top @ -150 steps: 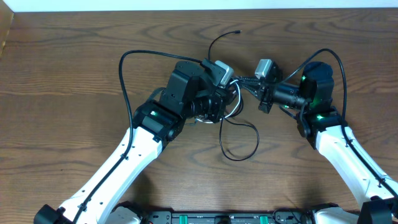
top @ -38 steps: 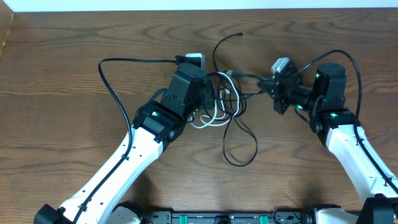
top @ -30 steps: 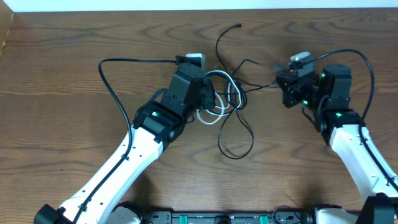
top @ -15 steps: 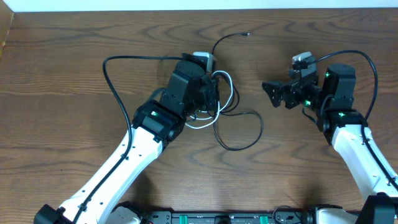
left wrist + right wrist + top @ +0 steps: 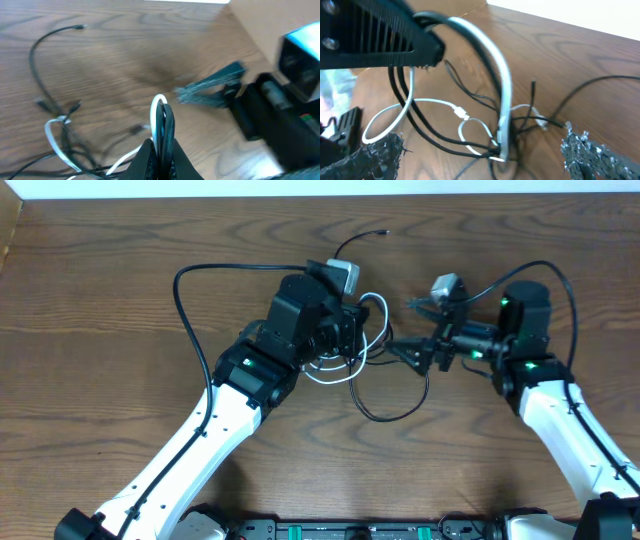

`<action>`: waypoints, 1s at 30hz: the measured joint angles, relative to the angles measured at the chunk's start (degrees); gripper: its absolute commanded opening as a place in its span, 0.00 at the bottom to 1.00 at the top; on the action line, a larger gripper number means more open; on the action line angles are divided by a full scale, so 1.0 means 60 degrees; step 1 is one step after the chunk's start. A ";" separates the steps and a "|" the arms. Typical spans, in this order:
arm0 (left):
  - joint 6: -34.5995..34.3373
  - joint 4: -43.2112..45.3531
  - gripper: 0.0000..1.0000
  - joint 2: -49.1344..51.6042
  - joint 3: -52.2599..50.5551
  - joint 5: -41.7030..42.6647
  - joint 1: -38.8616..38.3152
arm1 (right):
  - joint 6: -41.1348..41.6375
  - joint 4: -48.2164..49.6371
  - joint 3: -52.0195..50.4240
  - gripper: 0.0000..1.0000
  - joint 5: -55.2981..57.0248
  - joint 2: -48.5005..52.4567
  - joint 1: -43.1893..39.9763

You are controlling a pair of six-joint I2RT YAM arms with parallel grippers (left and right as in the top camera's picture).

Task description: Untangle cables

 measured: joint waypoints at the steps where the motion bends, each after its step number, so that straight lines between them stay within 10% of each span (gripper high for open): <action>1: 0.0000 0.0157 0.07 0.0000 0.0000 0.0280 0.0000 | -0.0007 0.0004 0.0000 0.99 0.0175 0.0000 0.0160; 15: 0.0000 0.0495 0.07 -0.0423 0.0000 0.2197 0.0000 | 0.1683 0.0022 0.0000 0.99 0.8134 0.0004 0.0623; 30: 0.0943 -0.0262 0.08 -0.3191 0.0000 0.2466 0.0000 | 0.2350 -0.0069 0.0000 0.99 0.9774 0.0845 -0.1202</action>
